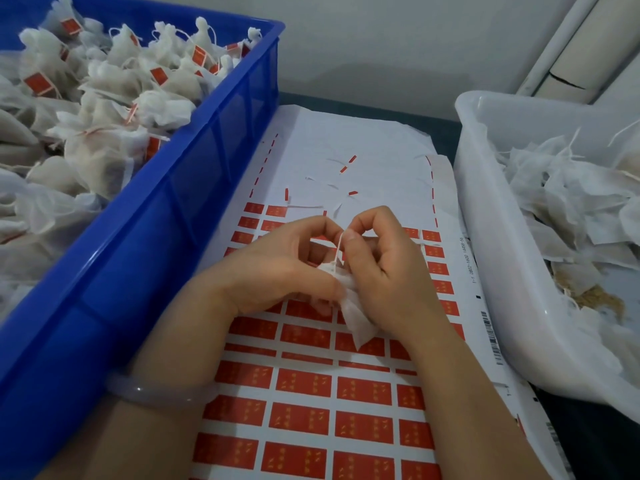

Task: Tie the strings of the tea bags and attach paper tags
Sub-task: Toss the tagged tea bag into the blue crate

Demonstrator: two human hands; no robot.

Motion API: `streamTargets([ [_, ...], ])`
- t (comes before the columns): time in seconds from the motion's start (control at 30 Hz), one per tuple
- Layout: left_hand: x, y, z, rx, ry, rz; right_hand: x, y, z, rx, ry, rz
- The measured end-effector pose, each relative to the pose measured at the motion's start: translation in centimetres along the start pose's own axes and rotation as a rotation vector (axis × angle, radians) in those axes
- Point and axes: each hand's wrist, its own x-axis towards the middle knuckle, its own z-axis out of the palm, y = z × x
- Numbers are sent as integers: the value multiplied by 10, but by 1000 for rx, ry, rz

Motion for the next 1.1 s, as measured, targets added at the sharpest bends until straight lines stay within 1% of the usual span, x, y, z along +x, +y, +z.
streamTargets([
  [0.07,1,-1,1,44,28,4,0,1,-2,-9,0,5],
  [0.2,0,-1,-4,-26,62,-40,0,3,-4,-24,-12,11],
  [0.3,0,-2,-6,-5,80,-56,1,2,-4,-18,-12,26],
  [0.37,0,-2,-6,-17,88,-44,1,2,-3,-8,-3,27],
  [0.47,-1,2,-2,-50,46,-5,1,2,-3,-9,5,14],
  [0.57,0,4,3,-48,92,40,1,2,-3,8,24,7],
  [0.67,0,6,6,-73,153,56,2,2,-4,35,90,-3],
  [0.87,1,5,7,-45,197,103,3,3,-3,36,254,-9],
  [1.0,0,6,7,-42,290,136,2,3,-2,87,296,54],
  [1.1,1,6,8,-34,302,151,1,1,-1,115,319,68],
])
